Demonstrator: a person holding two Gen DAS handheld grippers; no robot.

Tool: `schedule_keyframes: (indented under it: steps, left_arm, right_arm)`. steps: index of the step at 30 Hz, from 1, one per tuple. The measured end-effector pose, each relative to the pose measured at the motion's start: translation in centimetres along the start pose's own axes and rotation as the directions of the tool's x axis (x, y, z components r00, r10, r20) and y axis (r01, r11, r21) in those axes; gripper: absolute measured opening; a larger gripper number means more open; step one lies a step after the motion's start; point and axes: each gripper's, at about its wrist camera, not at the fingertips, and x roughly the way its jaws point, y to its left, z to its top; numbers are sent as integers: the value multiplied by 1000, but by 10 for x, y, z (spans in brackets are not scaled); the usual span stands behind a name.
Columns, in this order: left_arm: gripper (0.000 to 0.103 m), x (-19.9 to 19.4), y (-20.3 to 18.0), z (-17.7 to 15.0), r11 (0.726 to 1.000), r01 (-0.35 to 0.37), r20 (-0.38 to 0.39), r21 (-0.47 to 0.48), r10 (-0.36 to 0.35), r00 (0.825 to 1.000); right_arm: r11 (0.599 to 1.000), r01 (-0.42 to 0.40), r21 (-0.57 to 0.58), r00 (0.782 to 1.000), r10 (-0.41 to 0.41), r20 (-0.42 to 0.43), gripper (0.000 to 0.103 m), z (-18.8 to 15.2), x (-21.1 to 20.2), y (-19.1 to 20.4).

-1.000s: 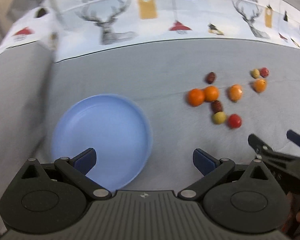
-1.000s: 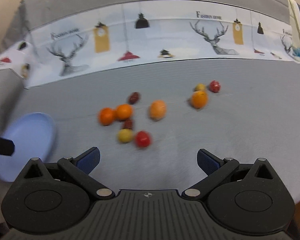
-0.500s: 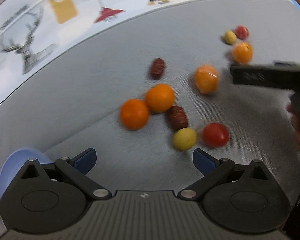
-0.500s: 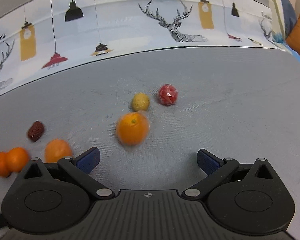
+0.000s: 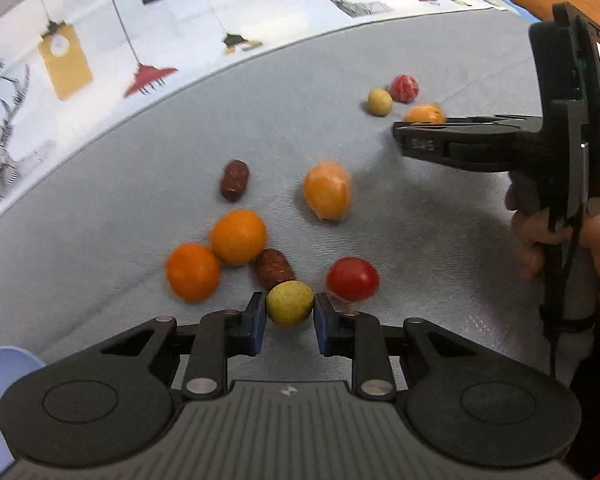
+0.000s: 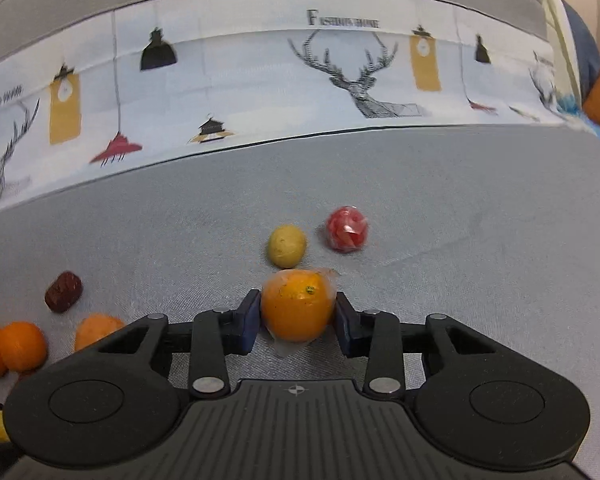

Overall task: Organize fruits
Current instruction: 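Grasp the yellow-green fruit with left tool while right tool grasps wrapped orange, then carry both fruits to the blue plate and open both tools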

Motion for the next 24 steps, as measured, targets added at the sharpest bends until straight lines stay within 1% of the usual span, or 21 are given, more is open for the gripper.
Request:
schedule_keyframes:
  steps: [4,6,8,11,15,16,19,24]
  left_arm:
    - [28,-32,12,-9,999,-41,14,-30,42,999]
    - [28,-57,18,-15,996,-64,19,-54,65,998]
    - [28,-82,26,-24,992,-82,12,-91,84,996]
    - [28,-121,39,-43,982,-95,6,-166,98,995]
    - [28,-172,54,-69,957,-127,0,-261,132,991]
    - [28,-184,57,-75,950,-133,1,-284,139,990]
    - [28,-219,65,-95,929,-150,11,-339,163,987]
    - [28,-264,66,-130,907,-183,38,-378,213,976]
  right_arm:
    - [998,56,11,998,-56,43,39,7,-23,-4]
    - [998,50,27,995,-52,81,39,13,-48,-5]
    - [999,21,27,992,-24,123,39,14,-82,-3]
    - [999,-51,10,988,49,148,39,13,-132,1]
    - [982,-186,-28,974,188,126,40,2,-193,16]
    - [973,-225,-44,966,229,117,40,-1,-208,23]
    - [947,-307,-92,945,315,86,40,-10,-242,45]
    - [885,-433,-170,896,443,20,40,-30,-289,87]
